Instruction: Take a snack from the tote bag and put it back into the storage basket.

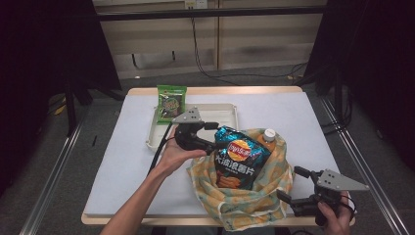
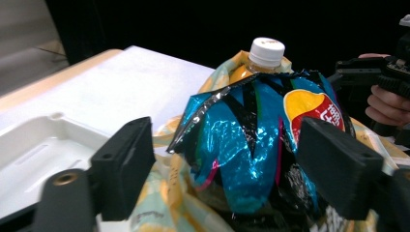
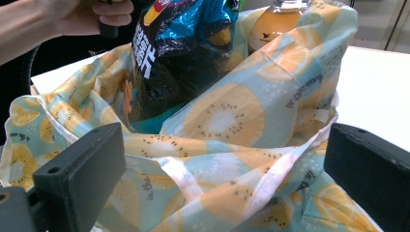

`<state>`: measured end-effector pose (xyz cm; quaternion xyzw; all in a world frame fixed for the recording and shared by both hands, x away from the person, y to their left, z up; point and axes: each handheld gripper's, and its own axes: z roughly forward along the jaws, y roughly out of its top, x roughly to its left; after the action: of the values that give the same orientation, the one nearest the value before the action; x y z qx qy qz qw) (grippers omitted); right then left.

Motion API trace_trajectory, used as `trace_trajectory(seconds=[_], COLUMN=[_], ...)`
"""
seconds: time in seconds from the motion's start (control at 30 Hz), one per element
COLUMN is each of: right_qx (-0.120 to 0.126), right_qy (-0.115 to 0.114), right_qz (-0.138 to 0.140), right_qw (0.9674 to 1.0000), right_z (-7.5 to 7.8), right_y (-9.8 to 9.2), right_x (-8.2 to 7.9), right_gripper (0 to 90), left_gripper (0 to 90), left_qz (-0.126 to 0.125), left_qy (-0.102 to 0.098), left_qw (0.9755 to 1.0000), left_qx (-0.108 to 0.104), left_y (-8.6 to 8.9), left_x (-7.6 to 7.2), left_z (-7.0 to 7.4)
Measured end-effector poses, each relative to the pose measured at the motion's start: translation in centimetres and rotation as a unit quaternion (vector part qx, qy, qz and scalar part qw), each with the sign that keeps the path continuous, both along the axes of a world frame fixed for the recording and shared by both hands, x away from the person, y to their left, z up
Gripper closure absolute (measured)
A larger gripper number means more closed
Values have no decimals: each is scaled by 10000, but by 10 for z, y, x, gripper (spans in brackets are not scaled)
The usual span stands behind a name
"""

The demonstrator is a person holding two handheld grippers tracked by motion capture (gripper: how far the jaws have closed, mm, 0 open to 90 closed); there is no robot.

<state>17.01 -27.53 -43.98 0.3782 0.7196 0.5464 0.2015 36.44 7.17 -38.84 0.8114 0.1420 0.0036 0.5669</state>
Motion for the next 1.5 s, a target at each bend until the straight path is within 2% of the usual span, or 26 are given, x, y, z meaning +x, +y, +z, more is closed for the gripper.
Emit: trace_trajectory(seconds=[0.07, 0.27, 0.43, 0.57, 0.77, 0.83, 1.07, 1.23, 1.4, 1.5], right_qx=[21, -15, -1, -15, -27, -33, -66, -22, -28, -42], right_qy=[5, -16, 8, 24, 14, 8, 0, -5, -16, -8], right_qz=[-18, -9, -2, -8, 3, -9, 22, -2, 7, 4], right_qw=[10000, 10000, 10000, 10000, 10000, 10000, 10000, 10000, 10000, 10000], right_z=[0, 0, 0, 0, 0, 0, 0, 1, 1, 1], right_y=[0, -1, 0, 1, 1, 1, 1, 0, -1, 0], right_x=[0, 0, 0, 0, 1, 1, -1, -2, -2, -2], right_gripper=[6, 6, 6, 5, 5, 6, 6, 5, 5, 5], left_gripper=[162, 147, 286, 484, 686, 729, 836, 849, 860, 863], left_qz=[-80, -313, -383, -460, -544, -558, -633, -703, -775, -760], left_qy=[90, -31, -240, -418, -411, -447, -268, -259, -30, -13], left_qw=[9999, 9995, 9987, 9978, 9973, 9967, 9971, 9969, 9970, 9971], left_qx=[-40, 68, 251, 223, 271, 377, 322, 246, 6, -1], left_y=[-5, -15, -16, -5, 4, 6, 10, 14, 17, 17], left_x=[3, 1, -8, -14, -20, -22, -25, -26, -26, -27], left_z=[-2, -4, -1, 6, 5, 6, 8, 16, 17, 18])
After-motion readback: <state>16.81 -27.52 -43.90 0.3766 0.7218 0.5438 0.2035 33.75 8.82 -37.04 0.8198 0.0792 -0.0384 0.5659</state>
